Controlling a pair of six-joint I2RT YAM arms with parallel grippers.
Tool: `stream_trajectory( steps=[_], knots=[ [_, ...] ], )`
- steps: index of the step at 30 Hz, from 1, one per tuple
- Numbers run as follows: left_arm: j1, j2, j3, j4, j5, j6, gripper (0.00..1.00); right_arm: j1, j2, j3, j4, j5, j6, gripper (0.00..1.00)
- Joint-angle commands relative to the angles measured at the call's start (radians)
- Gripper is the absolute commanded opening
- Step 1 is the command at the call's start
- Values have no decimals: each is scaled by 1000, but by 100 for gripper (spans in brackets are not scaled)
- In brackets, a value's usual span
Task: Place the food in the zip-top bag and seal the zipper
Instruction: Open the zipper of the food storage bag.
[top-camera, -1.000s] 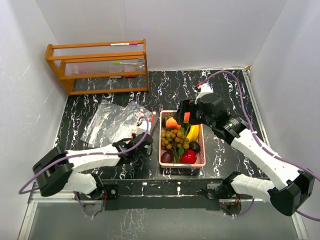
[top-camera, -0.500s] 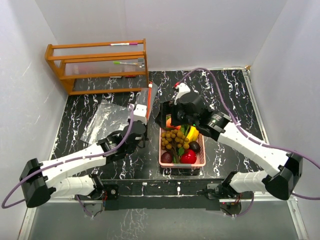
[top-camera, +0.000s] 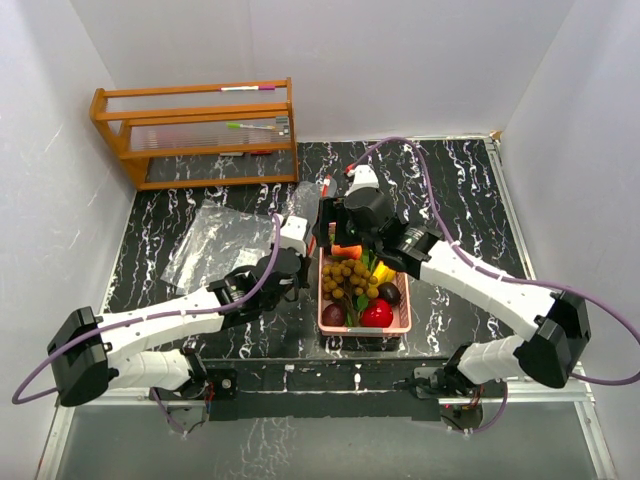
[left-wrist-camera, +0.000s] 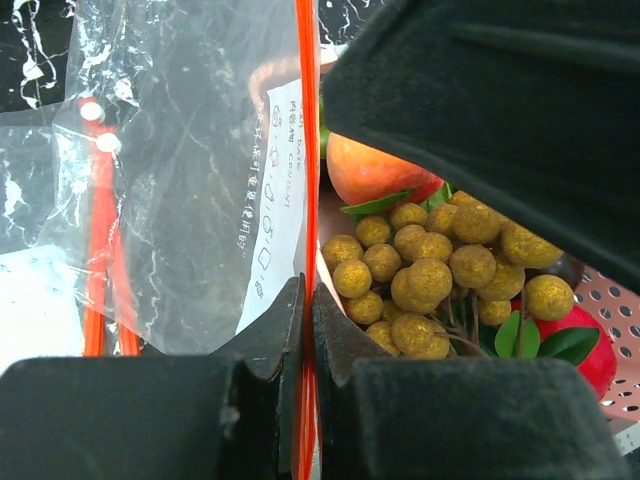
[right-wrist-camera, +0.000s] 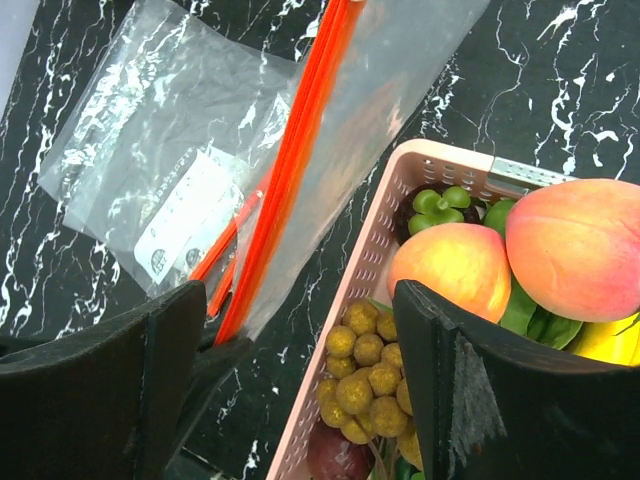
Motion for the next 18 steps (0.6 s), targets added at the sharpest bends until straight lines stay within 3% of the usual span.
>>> stream_trajectory(
  steps=[1,4,18],
  knots=[
    [-9,-1,-4,26,18,-11,0,-2,10,6,91,67,17,77],
    [-11,-10,-3,21,14,-9,0,-2,27,13,91,92,15,72],
    [-13,-38,-9,4,7,-10,0,-31,69,11,107,146,5,68]
  ],
)
